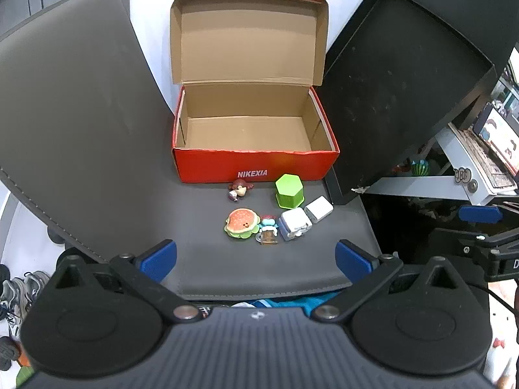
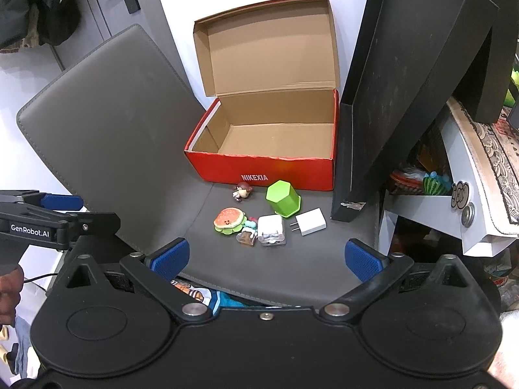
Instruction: Organize objects
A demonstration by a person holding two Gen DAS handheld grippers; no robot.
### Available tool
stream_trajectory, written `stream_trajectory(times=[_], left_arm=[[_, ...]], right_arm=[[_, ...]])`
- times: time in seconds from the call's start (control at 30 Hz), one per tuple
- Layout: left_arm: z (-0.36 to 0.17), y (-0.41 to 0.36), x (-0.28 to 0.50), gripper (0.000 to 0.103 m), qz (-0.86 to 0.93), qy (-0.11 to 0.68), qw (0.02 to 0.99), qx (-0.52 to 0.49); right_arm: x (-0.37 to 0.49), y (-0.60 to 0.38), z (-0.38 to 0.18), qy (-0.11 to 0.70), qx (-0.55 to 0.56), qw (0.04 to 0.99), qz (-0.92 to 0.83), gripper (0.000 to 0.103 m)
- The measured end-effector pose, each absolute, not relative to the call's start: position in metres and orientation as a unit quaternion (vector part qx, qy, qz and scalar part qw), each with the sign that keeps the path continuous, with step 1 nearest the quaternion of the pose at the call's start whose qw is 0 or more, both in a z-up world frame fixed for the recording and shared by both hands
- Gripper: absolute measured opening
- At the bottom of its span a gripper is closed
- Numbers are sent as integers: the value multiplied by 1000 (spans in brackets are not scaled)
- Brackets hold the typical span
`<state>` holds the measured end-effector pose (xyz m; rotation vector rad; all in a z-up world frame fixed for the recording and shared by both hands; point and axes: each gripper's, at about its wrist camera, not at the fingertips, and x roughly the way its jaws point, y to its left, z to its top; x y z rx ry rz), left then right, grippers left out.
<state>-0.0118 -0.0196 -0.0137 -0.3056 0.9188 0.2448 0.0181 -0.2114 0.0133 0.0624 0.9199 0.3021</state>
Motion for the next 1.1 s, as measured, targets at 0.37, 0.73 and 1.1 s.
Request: stream_trajectory(times=[0.37,0.73,1.1], left_arm=[[-15,-23,-7,103,147,442,872,-151],[-1,-22,-13,103,193,441,860,-170],[0,-32,-5,103,228,434,854,-177]], right_arm=[[19,-214,11,443,36,885,141,103],[26,-217,19,433,44,886,160,103],[27,-230,16,439,50,885,145,103]])
